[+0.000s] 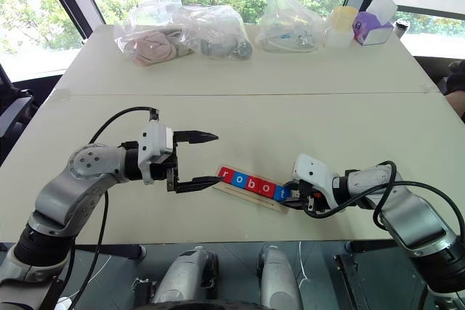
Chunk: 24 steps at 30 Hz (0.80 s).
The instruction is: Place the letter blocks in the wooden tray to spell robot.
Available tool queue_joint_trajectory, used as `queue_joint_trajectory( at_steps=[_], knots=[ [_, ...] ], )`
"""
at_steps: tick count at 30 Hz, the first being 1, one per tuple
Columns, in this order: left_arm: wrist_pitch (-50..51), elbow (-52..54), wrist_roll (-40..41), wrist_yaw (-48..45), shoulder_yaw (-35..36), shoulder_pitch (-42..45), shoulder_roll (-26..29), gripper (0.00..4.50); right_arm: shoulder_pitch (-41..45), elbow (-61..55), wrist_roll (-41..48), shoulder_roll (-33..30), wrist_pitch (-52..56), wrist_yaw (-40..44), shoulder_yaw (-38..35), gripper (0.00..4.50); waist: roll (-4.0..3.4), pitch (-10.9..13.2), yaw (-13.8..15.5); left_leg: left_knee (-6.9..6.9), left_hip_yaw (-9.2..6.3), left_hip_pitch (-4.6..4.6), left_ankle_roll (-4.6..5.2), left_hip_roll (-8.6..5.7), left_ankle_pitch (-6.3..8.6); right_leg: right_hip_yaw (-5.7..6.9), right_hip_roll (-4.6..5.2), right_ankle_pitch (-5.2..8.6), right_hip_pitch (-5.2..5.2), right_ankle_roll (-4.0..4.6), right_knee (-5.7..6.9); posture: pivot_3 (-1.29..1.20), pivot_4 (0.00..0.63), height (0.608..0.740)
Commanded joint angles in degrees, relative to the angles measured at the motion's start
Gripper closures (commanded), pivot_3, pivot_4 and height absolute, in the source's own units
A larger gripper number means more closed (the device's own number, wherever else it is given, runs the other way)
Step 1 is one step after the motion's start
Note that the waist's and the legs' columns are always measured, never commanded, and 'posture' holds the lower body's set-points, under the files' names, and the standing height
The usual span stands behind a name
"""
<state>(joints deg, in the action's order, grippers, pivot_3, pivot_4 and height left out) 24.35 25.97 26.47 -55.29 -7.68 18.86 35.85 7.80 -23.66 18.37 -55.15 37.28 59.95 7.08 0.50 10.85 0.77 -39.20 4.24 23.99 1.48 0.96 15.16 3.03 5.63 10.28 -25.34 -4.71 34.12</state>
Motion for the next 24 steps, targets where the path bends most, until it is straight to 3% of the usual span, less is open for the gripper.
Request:
queue_joint_trajectory(
  at_steps=[1,5,13,24],
  knots=[
    [-0.82,1.35,0.44,-0.33,0.3,0.98,-0.15,0.0,0.53,-2.07,0.5,-0.44,0.22,-0.18,-1.21,1.99,0.0,0.0,0.0,0.0,0.0,0.0,0.0,0.0,0.0,0.0,0.0,0.0,0.0,0.0,0.0,0.0,0.15,0.74],
    [-0.83,1.32,0.39,-0.35,0.29,0.97,-0.19,0.0,0.3,-2.71,0.99,-0.95,0.57,0.18,-1.63,0.03,0.0,0.0,0.0,0.0,0.0,0.0,0.0,0.0,0.0,0.0,0.0,0.0,0.0,0.0,0.0,0.0,0.15,0.74],
    [-0.88,1.29,0.27,-0.19,0.18,0.84,-0.56,0.0,1.71,-3.54,3.33,-1.51,1.71,-0.44,-6.34,0.03,0.0,0.0,0.0,0.0,0.0,0.0,0.0,0.0,0.0,0.0,0.0,0.0,0.0,-0.01,0.0,0.0,0.15,0.74],
    [-0.76,1.0,0.15,-0.47,0.15,1.37,-0.79,0.0,-1.31,-0.62,-0.51,-2.44,-3.34,-0.49,-5.44,0.03,0.0,0.0,-0.01,0.0,0.01,0.01,0.0,0.0,0.0,0.0,0.0,0.01,-0.01,-0.01,0.0,0.0,0.15,0.74]
  ],
)
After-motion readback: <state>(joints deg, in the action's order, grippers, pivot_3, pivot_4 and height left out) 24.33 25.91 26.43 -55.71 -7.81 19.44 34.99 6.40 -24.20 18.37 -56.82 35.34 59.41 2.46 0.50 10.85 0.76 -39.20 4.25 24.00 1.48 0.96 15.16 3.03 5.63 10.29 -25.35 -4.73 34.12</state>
